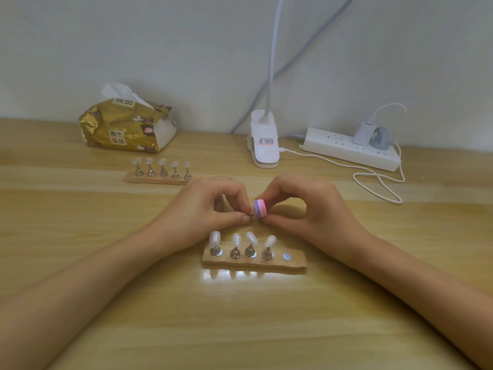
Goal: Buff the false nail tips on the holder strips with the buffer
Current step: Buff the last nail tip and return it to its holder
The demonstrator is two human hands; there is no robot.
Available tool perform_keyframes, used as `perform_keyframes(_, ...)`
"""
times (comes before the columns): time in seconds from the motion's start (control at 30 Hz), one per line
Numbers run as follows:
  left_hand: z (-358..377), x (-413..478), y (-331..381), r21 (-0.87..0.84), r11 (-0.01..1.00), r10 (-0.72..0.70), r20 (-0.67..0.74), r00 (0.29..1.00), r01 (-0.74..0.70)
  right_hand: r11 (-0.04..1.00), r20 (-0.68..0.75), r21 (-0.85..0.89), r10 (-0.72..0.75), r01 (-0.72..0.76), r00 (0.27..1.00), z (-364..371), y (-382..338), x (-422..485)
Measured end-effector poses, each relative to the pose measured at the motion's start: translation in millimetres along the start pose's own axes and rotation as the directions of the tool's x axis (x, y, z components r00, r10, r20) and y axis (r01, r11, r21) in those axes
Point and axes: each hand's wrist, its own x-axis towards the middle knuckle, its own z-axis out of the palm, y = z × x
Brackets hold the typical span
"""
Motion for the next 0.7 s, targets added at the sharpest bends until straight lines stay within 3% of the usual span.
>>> perform_keyframes(0.1, -0.3, 0.2, -0.2, 0.017, 1.0, -0.001, 0.004, 1.0, 0.001, 0.997, -0.069, -0.044, -0.06, 0.057, 0.996, 1.2, -0.2, 0.4)
perform_keyframes(0.2, 0.0, 0.4, -0.3, 0.003, 1.0, -0.007, 0.002, 1.0, 0.007, 1.0, -0.031, -0.008, 0.0, -0.001, 1.0, 0.5, 1.4, 0.6)
perform_keyframes(0.7, 0.2, -0.4, 0.6, 0.009, 1.0, -0.008, 0.003, 1.0, 0.008, 0.999, -0.054, -0.038, -0.031, 0.029, 0.998, 1.0, 3.9, 0.1)
